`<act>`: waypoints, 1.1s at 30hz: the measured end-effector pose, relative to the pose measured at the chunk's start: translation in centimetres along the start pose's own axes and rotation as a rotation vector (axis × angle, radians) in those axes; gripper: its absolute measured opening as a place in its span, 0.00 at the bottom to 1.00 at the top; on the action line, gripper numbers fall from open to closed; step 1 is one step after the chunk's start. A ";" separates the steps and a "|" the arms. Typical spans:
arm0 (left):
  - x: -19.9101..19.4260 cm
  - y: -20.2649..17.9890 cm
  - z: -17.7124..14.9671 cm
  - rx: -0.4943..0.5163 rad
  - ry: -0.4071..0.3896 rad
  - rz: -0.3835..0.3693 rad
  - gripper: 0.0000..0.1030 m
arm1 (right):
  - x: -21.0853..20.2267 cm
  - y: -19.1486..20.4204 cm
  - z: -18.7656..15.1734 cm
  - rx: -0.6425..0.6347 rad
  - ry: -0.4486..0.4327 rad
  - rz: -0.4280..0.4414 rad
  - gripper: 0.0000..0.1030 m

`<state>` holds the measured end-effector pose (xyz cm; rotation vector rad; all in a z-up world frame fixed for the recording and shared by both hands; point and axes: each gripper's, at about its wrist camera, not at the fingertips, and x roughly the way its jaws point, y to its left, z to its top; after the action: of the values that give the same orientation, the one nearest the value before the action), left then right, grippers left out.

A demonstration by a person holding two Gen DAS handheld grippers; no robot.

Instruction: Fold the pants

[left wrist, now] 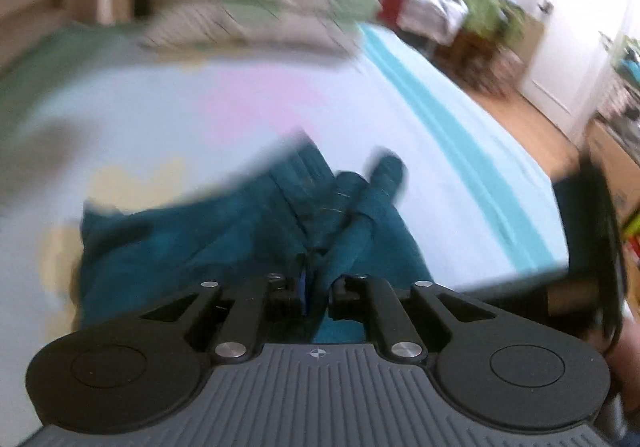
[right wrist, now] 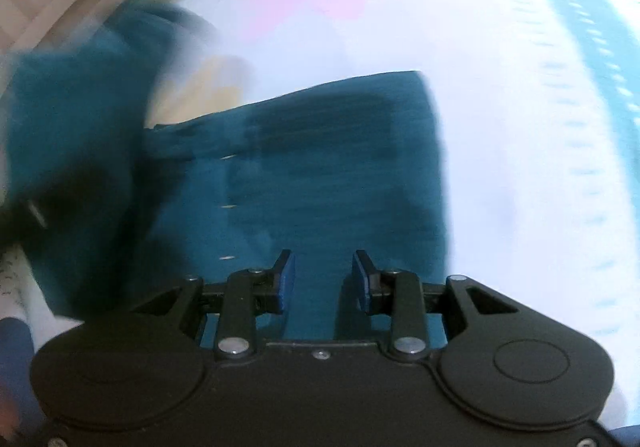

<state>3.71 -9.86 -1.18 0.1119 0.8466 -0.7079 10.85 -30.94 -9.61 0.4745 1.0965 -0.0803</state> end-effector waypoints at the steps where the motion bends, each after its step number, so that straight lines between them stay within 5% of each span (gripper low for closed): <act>1: 0.7 -0.6 -0.4 0.005 0.027 -0.025 0.10 | 0.0 -0.5 0.1 0.009 0.004 -0.012 0.42; 4: 2.1 -1.1 -0.9 0.008 0.074 -0.063 0.10 | 0.0 -1.5 0.3 0.022 0.012 -0.031 0.42; 18: 2.5 -2.6 0.3 0.086 0.060 -0.079 0.21 | -0.1 -2.7 1.4 -0.004 0.013 -0.103 0.42; 23: 1.2 -3.9 0.5 0.099 0.024 -0.131 0.41 | -0.7 -4.0 1.6 0.016 0.016 -0.124 0.42; 26: 0.6 -4.7 0.9 0.112 -0.004 -0.179 0.42 | -1.5 -4.6 1.7 0.026 0.007 -0.140 0.42; 33: -0.2 -1.4 0.5 0.055 -0.033 -0.065 0.42 | -4.3 -4.1 2.0 0.021 -0.096 -0.106 0.42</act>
<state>3.05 -11.03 -0.49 0.1224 0.8026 -0.7923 9.32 -36.17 -6.52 0.4265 1.0270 -0.2058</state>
